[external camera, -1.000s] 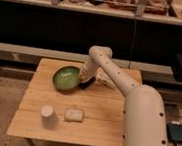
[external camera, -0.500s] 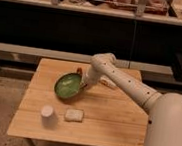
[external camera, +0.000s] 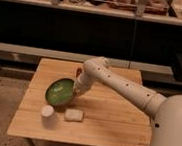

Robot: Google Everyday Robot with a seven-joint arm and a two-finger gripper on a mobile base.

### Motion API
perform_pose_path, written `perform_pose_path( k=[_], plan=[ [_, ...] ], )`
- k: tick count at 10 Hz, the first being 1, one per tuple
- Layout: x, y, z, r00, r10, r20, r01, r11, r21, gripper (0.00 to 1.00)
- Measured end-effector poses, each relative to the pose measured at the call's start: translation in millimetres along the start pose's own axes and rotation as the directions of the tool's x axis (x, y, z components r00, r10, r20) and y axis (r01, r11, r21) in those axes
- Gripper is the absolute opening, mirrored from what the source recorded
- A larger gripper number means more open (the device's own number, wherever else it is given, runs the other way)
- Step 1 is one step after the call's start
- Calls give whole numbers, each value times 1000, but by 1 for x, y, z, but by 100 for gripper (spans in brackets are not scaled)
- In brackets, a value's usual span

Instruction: Drag the ceramic bowl in a circle

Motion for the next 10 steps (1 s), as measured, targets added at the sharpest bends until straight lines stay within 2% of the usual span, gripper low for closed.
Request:
perform_pose_path(
  k=[3,5,7,10],
  plan=[
    [-13,-27,23,997,-62,47,61,998,14,20],
    [-14,-44,37,993,-98,71,96,995,25,20],
    [-7,-64,53,986,-139,93,136,990,41,20],
    [12,-89,67,978,-180,102,173,983,67,20]
  ],
)
